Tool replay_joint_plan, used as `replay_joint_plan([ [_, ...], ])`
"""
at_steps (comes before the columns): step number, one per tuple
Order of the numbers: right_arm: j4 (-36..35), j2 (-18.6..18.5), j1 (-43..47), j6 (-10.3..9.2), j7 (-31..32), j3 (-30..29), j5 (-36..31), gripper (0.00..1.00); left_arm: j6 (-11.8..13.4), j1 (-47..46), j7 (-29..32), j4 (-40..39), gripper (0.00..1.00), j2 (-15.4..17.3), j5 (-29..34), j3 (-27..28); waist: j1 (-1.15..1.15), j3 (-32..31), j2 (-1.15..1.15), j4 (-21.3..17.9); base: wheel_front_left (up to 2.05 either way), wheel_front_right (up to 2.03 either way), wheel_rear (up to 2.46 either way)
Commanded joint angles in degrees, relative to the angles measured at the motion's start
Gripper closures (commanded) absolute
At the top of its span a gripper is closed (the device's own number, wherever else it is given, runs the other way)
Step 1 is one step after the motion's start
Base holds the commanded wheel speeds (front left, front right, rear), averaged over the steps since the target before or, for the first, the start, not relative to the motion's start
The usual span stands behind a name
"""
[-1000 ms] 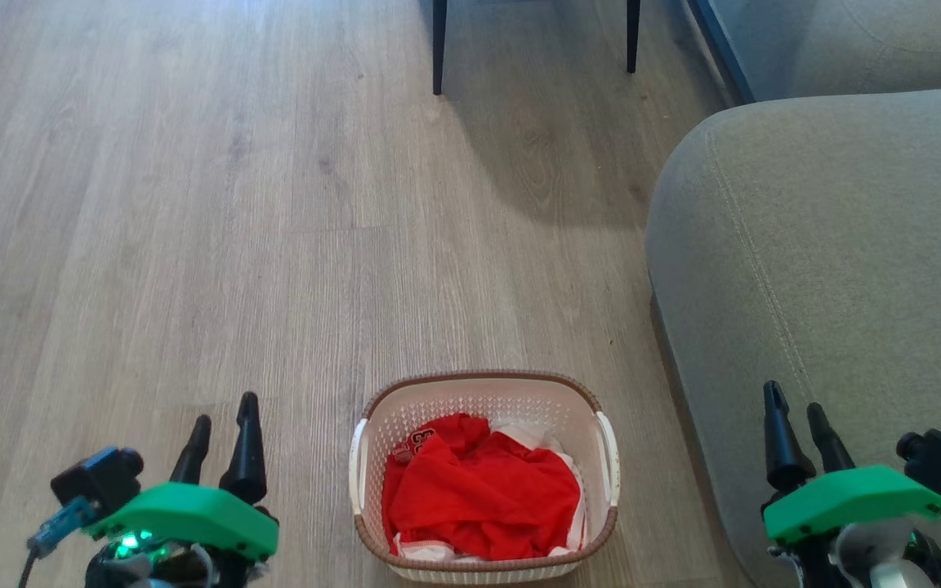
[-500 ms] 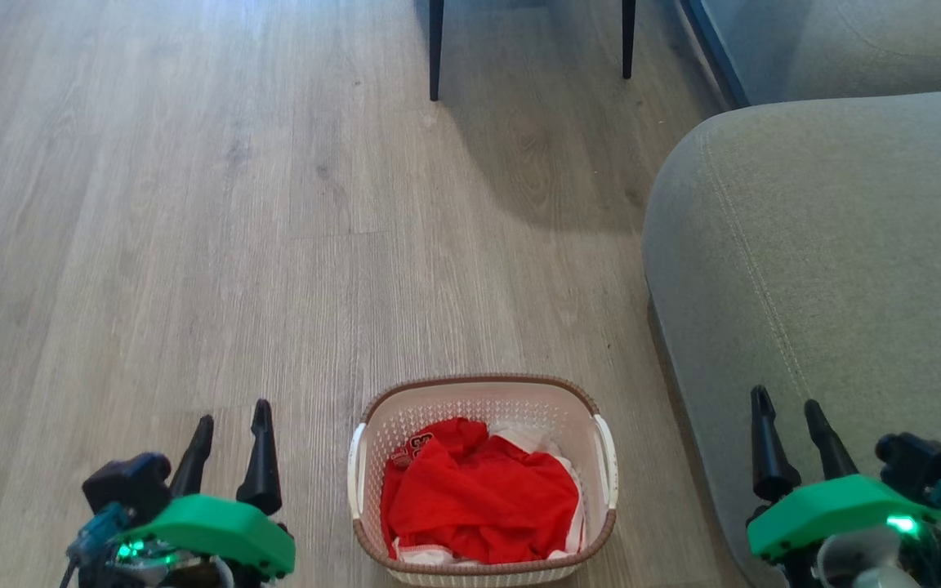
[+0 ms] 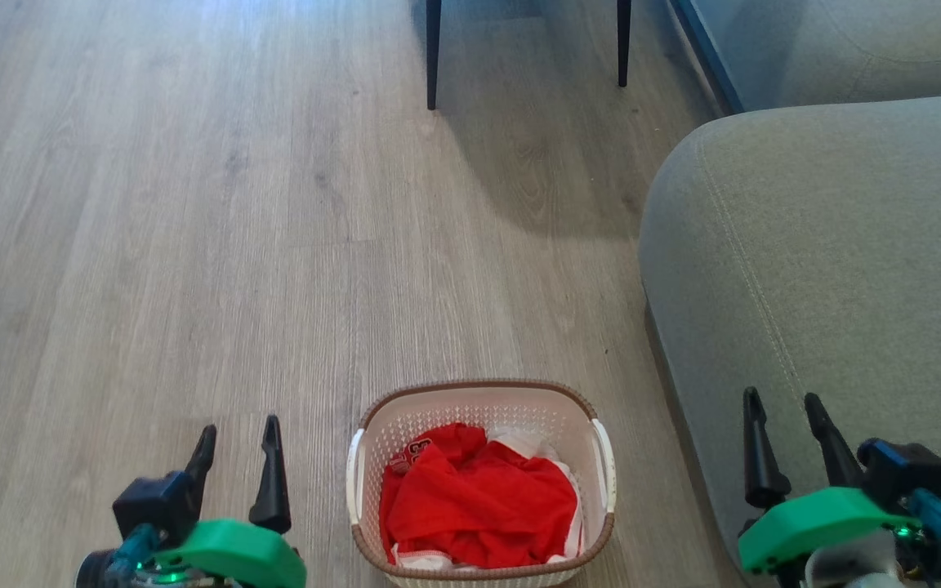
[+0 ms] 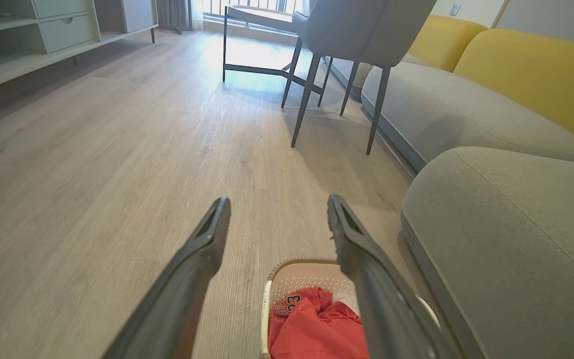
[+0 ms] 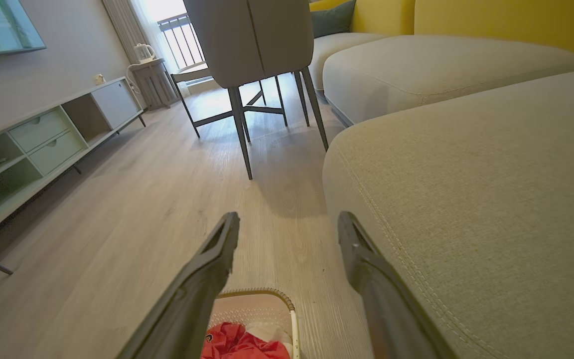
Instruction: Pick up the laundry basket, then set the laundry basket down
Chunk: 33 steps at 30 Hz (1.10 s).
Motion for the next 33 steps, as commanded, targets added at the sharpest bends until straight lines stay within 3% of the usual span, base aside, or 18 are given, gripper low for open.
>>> replay_joint_plan([
  [1,-2.5,-0.8,-1.1,0.12,-1.1,1.6,-2.5,0.0,0.6,-1.7,-1.0,-2.5,0.0,0.9,2.4,1.2,0.0,-0.1,0.0,0.0,0.0,0.0,0.0],
  [24,-4.9,-0.9,0.1,0.13,-4.8,3.5,-18.5,0.0,1.9,0.4,-4.8,-3.1,0.0,0.3,16.8,0.6,0.0,-0.5,0.0,-0.3,0.0,0.0,0.0],
  [33,-4.8,-0.9,0.2,0.13,-4.8,3.2,-18.4,0.0,1.4,0.4,-4.8,-2.7,0.0,-0.2,17.0,1.3,0.0,-0.4,0.0,-0.3,0.0,0.0,0.0],
])
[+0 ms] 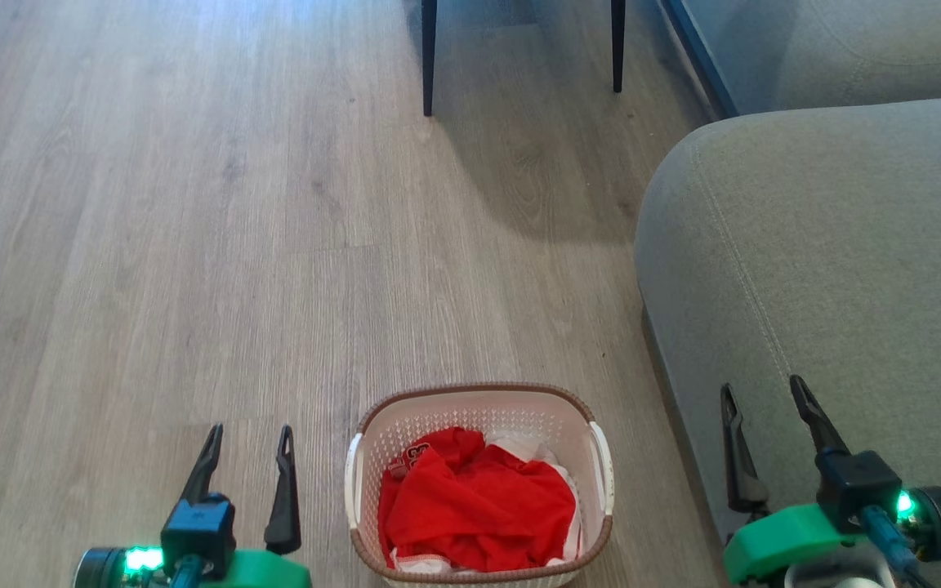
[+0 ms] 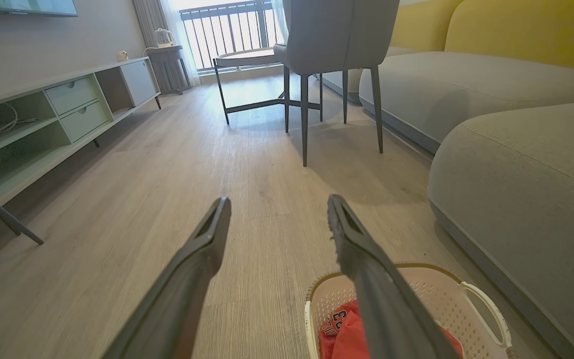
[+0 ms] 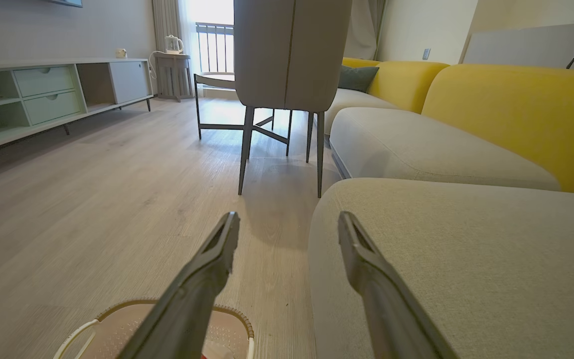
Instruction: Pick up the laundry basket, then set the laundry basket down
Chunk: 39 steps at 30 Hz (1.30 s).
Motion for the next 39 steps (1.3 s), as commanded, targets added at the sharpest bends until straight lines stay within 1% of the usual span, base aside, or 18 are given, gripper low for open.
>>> replay_joint_plan([
  [1,-2.2,-0.8,-1.0,0.13,-0.7,1.3,-0.3,0.0,-0.1,-1.8,-0.5,-1.8,0.0,-0.1,0.6,2.0,0.0,0.0,0.0,0.0,0.0,0.0,0.0],
  [16,-1.8,-0.8,-1.1,0.13,-0.7,1.1,0.3,0.0,-0.6,-1.8,-0.5,-1.9,0.0,-0.6,1.3,2.5,0.0,0.7,0.0,-0.1,0.0,0.0,0.0],
  [22,0.0,-0.8,-1.7,0.13,-0.7,1.4,1.0,0.0,-1.2,-2.5,-0.5,-1.1,0.0,-1.0,0.9,2.6,0.0,1.9,0.0,-0.1,0.0,0.0,0.0],
  [26,2.4,-0.8,-3.1,0.13,-0.7,2.0,1.9,0.0,-1.6,-3.6,-0.5,0.4,0.0,-1.5,0.1,2.9,0.0,3.5,0.0,-0.2,0.0,0.0,0.0],
  [31,6.0,-0.8,-7.1,0.13,-0.7,3.2,2.3,0.0,-2.7,-6.8,-0.5,3.4,0.0,-1.9,-0.7,3.3,0.0,8.2,0.0,-0.5,0.0,0.0,0.0],
  [39,12.8,-0.8,-17.0,0.13,-0.7,4.1,3.2,0.0,-4.5,-16.3,-0.5,10.0,0.0,-2.5,-1.4,4.4,0.0,19.3,0.0,-0.7,0.0,0.0,0.0],
])
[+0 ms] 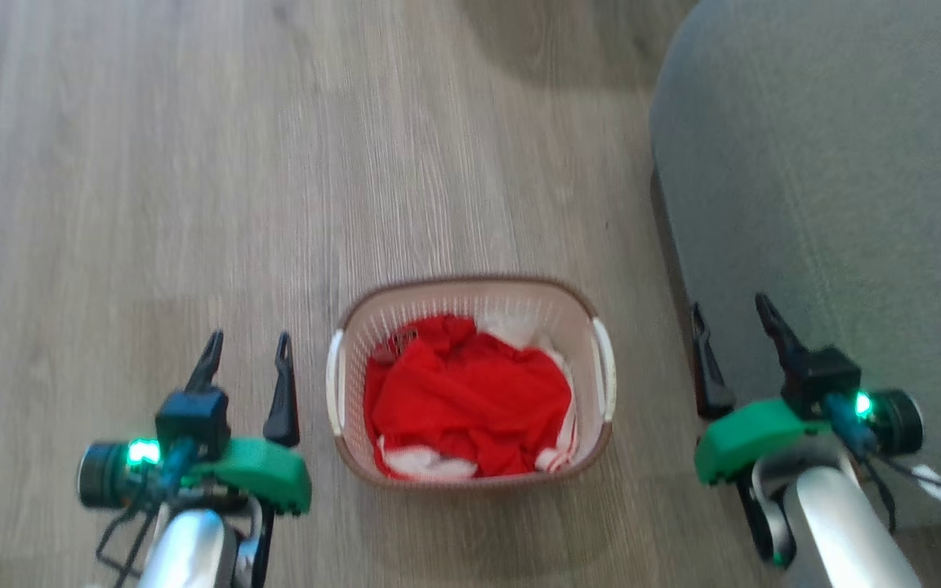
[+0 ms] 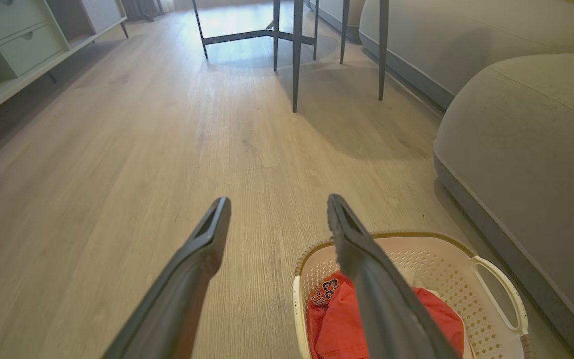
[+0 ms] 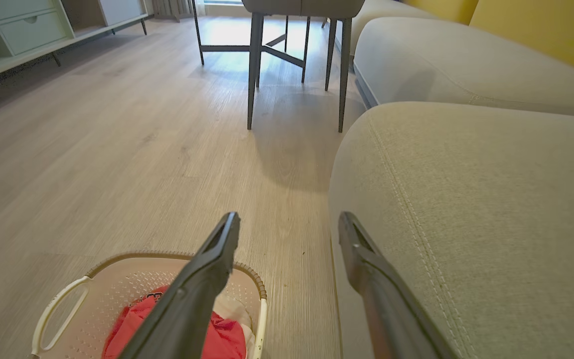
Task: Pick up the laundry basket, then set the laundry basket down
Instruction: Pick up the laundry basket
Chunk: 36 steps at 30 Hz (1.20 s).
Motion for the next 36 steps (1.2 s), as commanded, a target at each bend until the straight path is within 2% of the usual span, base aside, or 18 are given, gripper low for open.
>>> replay_joint_plan([
  [1,-0.1,-0.6,-2.8,0.13,-0.7,1.2,0.2,0.0,-0.6,-3.4,-0.5,-0.2,0.0,-0.2,-0.5,2.0,-0.02,5.9,0.0,0.0,0.0,0.0,0.0],
  [10,9.3,-0.6,-13.1,0.13,-0.7,1.2,1.1,0.0,-2.5,-15.1,-0.5,10.9,0.0,-1.1,-1.3,1.6,-0.02,17.0,0.0,1.2,0.0,0.0,0.0],
  [17,15.1,-0.6,-18.9,0.13,-0.7,1.0,2.1,0.0,-2.9,-21.9,-0.5,18.9,0.0,-1.4,-1.9,0.0,-0.02,23.7,0.0,1.9,0.0,0.0,0.0],
  [28,22.9,-0.6,-23.7,0.13,-0.7,1.3,4.8,0.0,-4.6,-28.7,-0.5,30.7,0.0,-1.5,-4.4,-4.9,-0.02,29.7,0.0,2.1,0.0,0.0,0.0],
  [36,25.1,-0.6,-25.0,0.13,-0.7,2.9,6.6,0.0,-4.7,-33.5,-0.5,38.4,0.0,-1.5,-6.3,-8.2,-0.02,32.4,0.0,2.1,0.0,0.0,0.0],
])
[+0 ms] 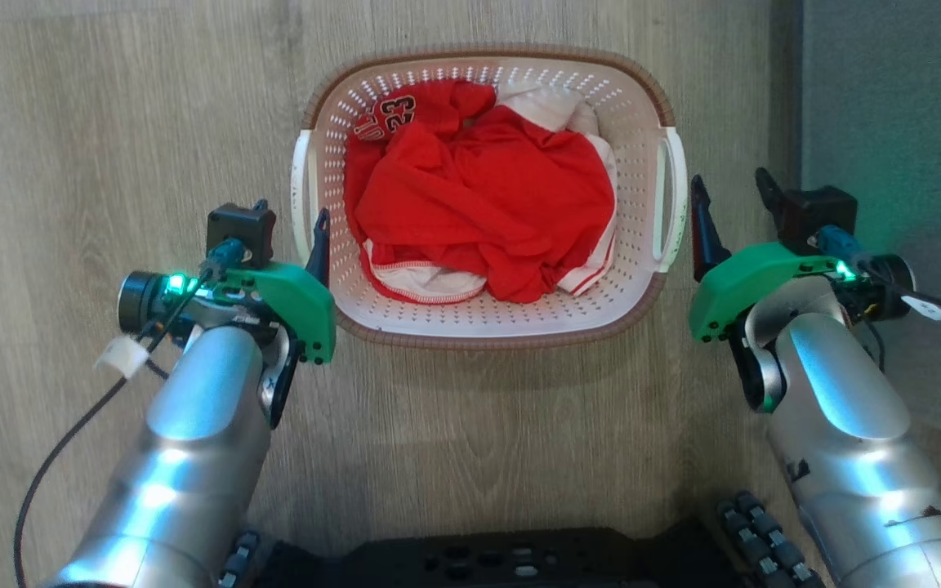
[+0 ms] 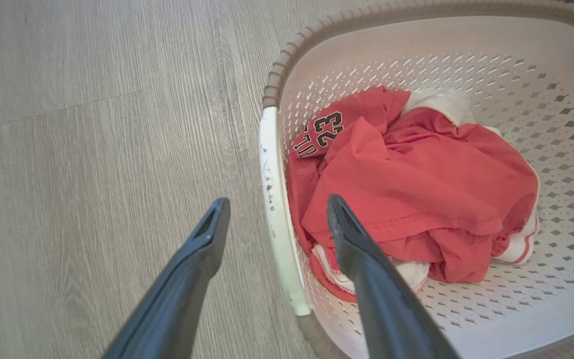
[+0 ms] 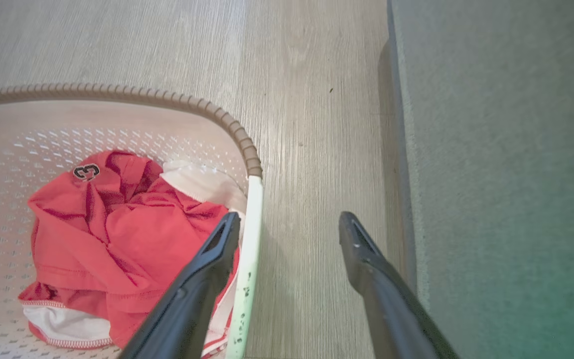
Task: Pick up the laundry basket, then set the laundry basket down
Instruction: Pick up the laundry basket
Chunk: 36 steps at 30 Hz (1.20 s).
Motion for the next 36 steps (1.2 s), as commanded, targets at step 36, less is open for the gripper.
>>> replay_joint_plan([
  [36,11.6,0.2,-11.2,0.13,-0.7,8.5,6.8,0.0,2.4,-12.8,-0.5,10.7,0.06,1.0,-9.6,-11.6,-0.01,11.2,0.0,1.1,0.0,0.0,0.0],
])
